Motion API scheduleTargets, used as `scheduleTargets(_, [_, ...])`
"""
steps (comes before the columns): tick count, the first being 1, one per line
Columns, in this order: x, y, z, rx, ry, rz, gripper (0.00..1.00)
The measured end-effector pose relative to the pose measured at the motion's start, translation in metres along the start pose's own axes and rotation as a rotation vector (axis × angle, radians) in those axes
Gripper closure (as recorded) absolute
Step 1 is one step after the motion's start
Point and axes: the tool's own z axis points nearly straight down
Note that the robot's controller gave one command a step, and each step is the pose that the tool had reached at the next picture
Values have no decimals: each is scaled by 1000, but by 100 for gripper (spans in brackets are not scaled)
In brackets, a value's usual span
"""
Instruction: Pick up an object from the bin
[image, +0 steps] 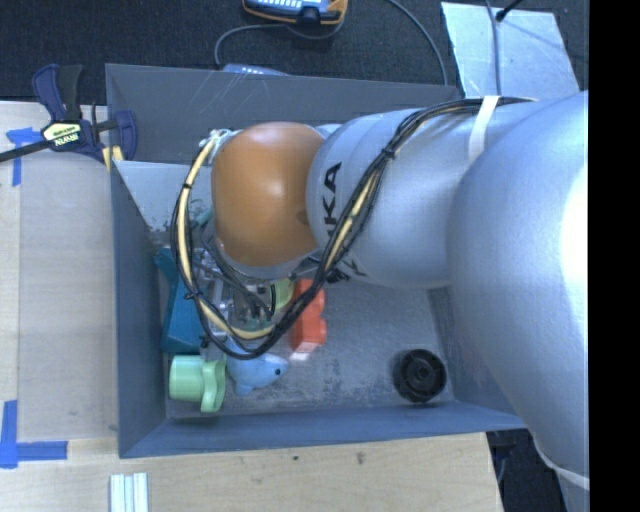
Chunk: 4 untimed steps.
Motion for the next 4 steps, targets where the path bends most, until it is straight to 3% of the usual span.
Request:
scheduleTargets(1, [-2, -1, -5, -2, -8, 3, 0])
scheduleTargets(2, [-6, 6, 25, -3, -13, -61, 0])
scheduleTargets(3, [-13, 8, 59, -2, -11, -254, 0])
scheduleTargets(4, [-15, 9, 75, -2, -22, -354, 100])
